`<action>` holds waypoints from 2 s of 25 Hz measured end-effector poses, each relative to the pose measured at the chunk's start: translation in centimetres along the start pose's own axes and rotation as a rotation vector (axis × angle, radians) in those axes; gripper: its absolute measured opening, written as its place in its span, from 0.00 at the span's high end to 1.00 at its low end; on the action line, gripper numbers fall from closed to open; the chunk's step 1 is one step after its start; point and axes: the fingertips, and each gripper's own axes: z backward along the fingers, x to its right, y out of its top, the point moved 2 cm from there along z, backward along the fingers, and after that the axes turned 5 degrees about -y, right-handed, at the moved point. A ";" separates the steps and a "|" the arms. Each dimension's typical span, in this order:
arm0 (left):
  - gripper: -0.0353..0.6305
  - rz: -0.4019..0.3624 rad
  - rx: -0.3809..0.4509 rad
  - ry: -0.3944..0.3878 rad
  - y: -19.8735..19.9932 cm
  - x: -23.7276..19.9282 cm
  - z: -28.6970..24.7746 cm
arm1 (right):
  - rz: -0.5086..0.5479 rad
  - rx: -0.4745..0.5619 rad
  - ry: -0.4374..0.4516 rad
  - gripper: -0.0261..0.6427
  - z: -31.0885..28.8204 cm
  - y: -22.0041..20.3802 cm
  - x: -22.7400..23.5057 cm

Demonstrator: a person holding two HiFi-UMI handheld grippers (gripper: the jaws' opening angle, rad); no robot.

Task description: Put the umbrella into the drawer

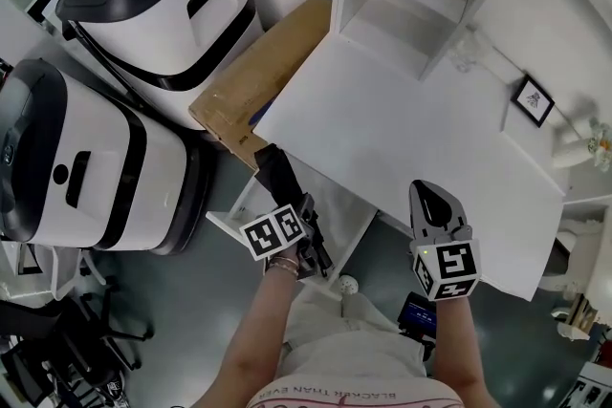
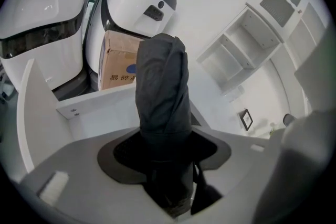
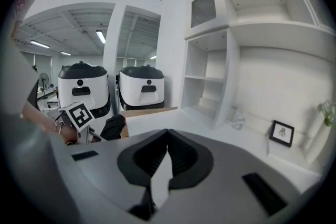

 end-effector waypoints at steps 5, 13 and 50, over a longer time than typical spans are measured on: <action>0.57 0.116 -0.033 0.041 -1.2 -1.5 -1.2 | 0.004 -0.023 -0.006 0.95 -0.4 -0.5 0.2; 0.57 0.197 -0.089 0.070 -2.7 -3.5 -3.3 | 0.016 -0.052 -0.006 0.95 -1.5 -1.0 0.1; 0.57 0.054 -0.351 0.250 -7.4 -10.9 -10.3 | 0.050 -0.157 -0.004 0.95 -4.9 -4.1 -0.9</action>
